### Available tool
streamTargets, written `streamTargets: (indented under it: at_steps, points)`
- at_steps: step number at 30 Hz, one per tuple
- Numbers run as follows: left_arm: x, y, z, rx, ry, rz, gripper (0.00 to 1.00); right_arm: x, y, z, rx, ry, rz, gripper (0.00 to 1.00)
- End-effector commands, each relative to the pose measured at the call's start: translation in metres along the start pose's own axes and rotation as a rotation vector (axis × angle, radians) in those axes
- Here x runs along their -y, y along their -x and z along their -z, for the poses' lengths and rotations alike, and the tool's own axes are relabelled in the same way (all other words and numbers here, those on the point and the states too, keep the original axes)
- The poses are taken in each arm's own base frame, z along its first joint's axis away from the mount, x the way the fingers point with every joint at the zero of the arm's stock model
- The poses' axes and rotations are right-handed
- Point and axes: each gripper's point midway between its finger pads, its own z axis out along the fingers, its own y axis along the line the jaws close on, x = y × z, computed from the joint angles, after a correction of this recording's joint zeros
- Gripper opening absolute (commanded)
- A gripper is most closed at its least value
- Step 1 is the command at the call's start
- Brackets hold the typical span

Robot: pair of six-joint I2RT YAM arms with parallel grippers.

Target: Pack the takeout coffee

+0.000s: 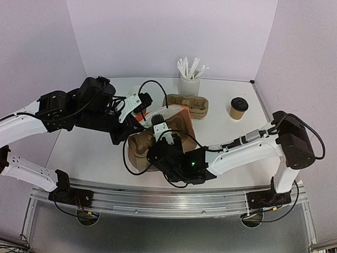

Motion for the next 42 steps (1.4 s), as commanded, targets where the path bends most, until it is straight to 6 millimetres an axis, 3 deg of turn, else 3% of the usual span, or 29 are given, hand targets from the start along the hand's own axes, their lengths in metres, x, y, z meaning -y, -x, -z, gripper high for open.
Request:
streamTargets:
  at_steps: [1,5,9,15,18,22,25,34,42]
  points:
    - [-0.004,0.031,0.012,0.119,0.044,-0.084,0.00,-0.006,-0.028,-0.011,-0.054,0.034,0.069,0.00]
    - [-0.023,0.048,0.020,0.164,0.156,-0.138,0.00,-0.005,-0.046,-0.013,-0.113,0.035,0.076,0.00]
    - [-0.016,0.047,0.023,0.155,0.124,-0.141,0.00,0.005,-0.071,-0.013,-0.209,0.008,0.065,0.00]
    - [-0.016,0.052,0.024,0.192,0.133,-0.148,0.00,0.002,-0.090,-0.018,-0.290,0.004,0.100,0.00]
    - [-0.011,0.055,0.025,0.205,0.119,-0.164,0.00,-0.005,-0.089,-0.020,-0.298,0.012,0.115,0.00]
    - [0.000,0.045,0.022,0.192,0.075,-0.204,0.00,-0.012,-0.079,-0.023,-0.296,0.030,0.073,0.00]
    - [0.016,0.036,0.023,0.218,0.005,-0.248,0.00,-0.007,-0.076,-0.029,-0.321,0.029,-0.039,0.00]
    - [0.029,0.033,0.033,0.281,-0.056,-0.323,0.00,0.002,-0.074,-0.047,-0.316,-0.025,-0.084,0.00]
    - [0.038,0.024,0.034,0.269,-0.119,-0.235,0.00,0.013,-0.065,-0.059,-0.275,-0.092,-0.122,0.00]
